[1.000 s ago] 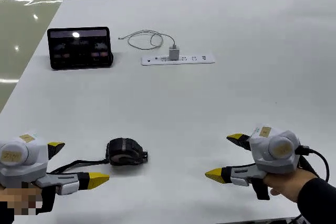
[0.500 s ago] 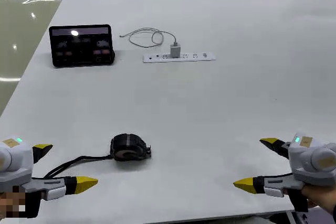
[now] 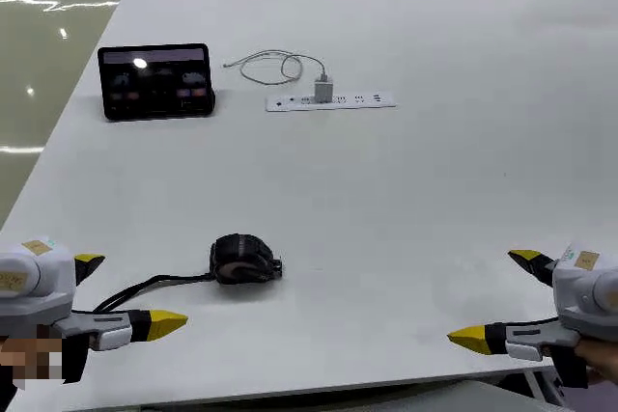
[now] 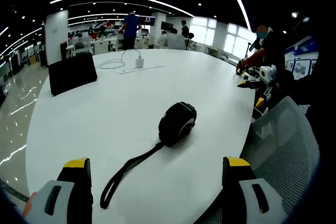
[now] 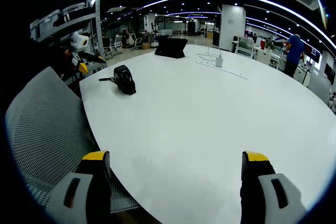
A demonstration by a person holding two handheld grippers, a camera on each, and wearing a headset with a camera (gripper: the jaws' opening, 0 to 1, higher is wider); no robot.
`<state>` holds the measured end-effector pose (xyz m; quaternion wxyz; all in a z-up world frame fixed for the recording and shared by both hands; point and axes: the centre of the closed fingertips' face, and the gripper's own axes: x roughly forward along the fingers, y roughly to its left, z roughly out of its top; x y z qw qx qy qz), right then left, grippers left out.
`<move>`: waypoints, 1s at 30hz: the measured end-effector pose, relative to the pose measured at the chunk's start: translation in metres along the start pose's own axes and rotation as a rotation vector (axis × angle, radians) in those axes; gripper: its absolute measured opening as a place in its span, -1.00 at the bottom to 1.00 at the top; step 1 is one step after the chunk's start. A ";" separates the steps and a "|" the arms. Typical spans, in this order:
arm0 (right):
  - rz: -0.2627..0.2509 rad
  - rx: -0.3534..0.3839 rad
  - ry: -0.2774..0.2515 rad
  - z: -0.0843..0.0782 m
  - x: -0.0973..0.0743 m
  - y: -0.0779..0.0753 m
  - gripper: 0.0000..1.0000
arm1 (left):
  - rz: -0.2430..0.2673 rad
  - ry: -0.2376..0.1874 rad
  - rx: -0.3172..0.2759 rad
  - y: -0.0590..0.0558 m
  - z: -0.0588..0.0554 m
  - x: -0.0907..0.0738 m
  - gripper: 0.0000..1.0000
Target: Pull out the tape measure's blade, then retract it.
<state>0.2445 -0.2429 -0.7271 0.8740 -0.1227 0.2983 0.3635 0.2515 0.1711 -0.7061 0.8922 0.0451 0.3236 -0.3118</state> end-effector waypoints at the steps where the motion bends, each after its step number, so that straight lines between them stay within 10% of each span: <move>1: -0.001 0.001 -0.002 0.001 0.000 0.001 1.00 | 0.001 -0.001 0.000 -0.001 0.000 0.000 1.00; 9: 0.021 -0.011 -0.015 0.005 0.000 0.007 1.00 | -0.030 0.027 0.019 -0.017 -0.001 0.007 1.00; 12: 0.025 0.001 -0.014 0.003 0.001 0.008 1.00 | 0.046 0.051 0.069 -0.003 -0.004 0.007 1.00; 30: 0.043 -0.021 -0.006 0.002 0.004 0.007 1.00 | 0.005 0.035 0.012 -0.008 -0.001 0.003 1.00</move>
